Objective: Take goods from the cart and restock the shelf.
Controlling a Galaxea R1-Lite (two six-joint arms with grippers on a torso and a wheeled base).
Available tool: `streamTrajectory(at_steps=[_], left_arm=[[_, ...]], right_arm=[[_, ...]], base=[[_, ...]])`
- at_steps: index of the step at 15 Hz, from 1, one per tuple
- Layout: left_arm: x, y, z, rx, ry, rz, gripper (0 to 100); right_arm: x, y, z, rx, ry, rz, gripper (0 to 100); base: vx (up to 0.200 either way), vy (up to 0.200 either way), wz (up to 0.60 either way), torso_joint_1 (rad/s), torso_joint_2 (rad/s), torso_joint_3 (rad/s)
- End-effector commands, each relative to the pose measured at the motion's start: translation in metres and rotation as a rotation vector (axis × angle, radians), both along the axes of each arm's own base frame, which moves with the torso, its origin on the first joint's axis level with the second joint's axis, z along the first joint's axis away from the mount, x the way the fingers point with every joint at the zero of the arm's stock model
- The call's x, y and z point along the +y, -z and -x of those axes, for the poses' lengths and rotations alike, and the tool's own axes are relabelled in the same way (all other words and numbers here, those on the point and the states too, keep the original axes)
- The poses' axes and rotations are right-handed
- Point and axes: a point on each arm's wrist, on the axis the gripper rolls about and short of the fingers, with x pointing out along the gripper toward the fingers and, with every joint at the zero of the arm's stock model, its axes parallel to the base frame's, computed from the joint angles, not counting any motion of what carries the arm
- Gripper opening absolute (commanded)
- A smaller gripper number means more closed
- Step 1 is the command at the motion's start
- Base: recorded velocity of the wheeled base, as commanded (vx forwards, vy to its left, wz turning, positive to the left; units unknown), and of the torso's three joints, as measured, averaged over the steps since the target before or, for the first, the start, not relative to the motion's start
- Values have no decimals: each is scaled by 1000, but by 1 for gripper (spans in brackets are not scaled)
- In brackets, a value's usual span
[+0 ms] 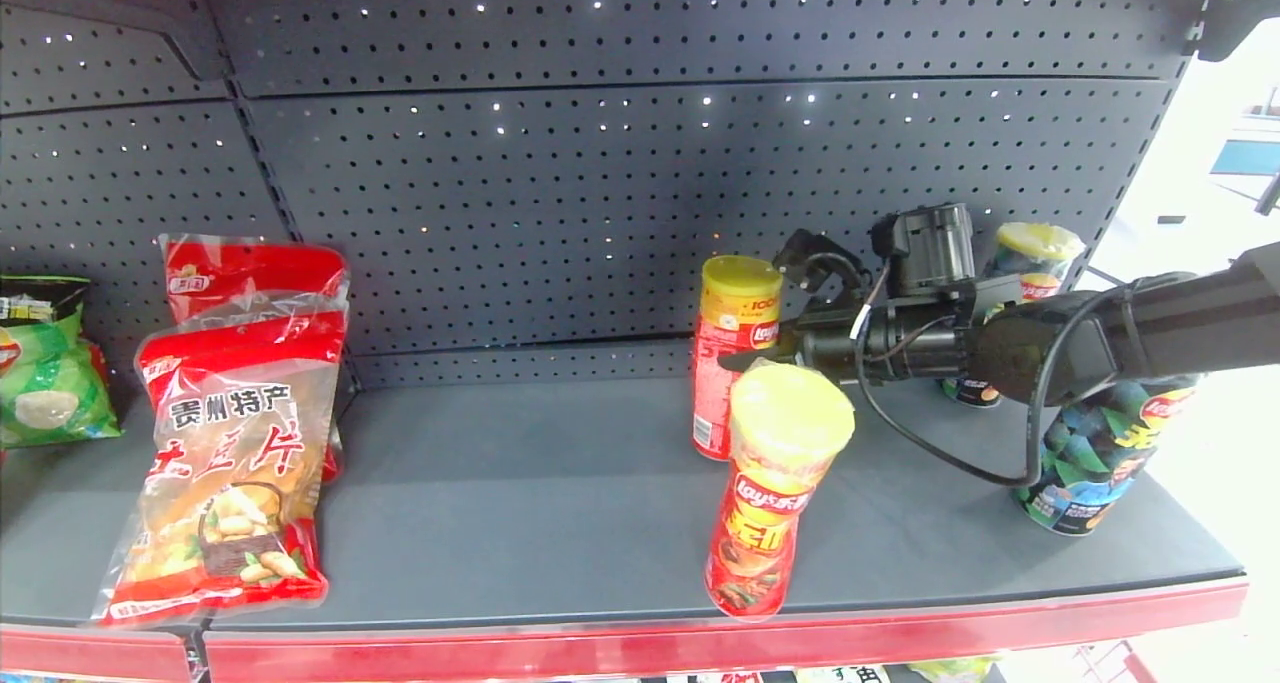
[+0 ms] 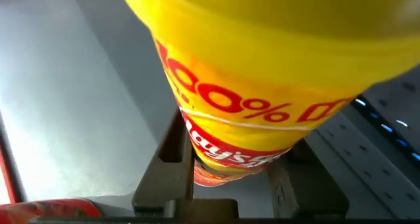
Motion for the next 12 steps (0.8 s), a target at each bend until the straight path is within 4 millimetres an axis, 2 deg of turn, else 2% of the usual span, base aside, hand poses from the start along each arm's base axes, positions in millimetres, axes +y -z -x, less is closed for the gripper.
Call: streamTrajectory(at_steps=[1,7,9,12], left_arm=[[0,0,0,1,-1,0,100],[0,0,0,1,-1,0,100],[0,0,0,1,-1,0,100],[0,0,0,1,0,0,100]], right_arm=[[0,-8,4,-17,13,-5,0],[18,-12,17,11,111,-4,0],[28,-16,23,53,266,-36,0],[27,-15,22,52,333,-28,0]], base=[[0,0,0,0,0,0],[0,0,0,0,0,0],[0,0,0,0,0,0],[0,0,0,0,0,0]])
